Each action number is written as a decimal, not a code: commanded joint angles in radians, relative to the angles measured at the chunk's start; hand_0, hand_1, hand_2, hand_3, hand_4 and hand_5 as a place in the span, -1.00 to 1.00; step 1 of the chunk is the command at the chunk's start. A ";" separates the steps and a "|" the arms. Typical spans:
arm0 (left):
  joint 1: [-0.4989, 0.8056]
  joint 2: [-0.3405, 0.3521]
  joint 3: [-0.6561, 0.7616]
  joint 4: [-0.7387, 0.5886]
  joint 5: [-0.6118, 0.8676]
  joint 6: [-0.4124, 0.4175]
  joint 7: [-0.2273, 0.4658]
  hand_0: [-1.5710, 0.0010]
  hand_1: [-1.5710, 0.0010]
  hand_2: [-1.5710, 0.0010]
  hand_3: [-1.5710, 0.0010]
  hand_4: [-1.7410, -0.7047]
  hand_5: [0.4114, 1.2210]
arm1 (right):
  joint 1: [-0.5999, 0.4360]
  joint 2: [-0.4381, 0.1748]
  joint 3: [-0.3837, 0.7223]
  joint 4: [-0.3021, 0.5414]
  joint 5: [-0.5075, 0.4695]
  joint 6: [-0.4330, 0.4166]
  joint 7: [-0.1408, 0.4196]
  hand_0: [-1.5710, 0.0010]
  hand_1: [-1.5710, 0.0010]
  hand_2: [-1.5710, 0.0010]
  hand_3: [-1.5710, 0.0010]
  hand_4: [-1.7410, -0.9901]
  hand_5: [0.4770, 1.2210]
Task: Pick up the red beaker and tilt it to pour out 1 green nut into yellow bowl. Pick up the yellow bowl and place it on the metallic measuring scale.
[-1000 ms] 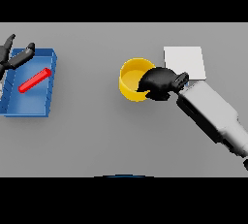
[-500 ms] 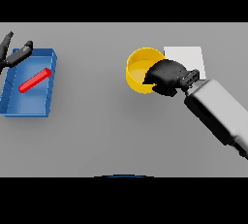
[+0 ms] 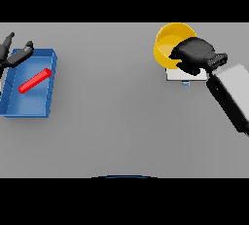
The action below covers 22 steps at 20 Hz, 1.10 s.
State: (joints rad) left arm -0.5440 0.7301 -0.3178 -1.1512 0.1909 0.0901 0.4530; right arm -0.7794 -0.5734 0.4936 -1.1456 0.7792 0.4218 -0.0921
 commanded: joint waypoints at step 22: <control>0.003 0.014 -0.015 -0.029 -0.006 -0.005 0.060 1.00 1.00 1.00 1.00 0.74 -0.09 | -0.052 0.057 -0.044 0.403 -0.003 -0.139 -0.072 -0.99 -0.90 -0.83 -0.59 -1.00 1.00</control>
State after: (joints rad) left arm -0.5411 0.7434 -0.3333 -1.1806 0.1847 0.0852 0.5127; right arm -0.8308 -0.5162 0.4500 -0.7421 0.7763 0.2836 -0.1649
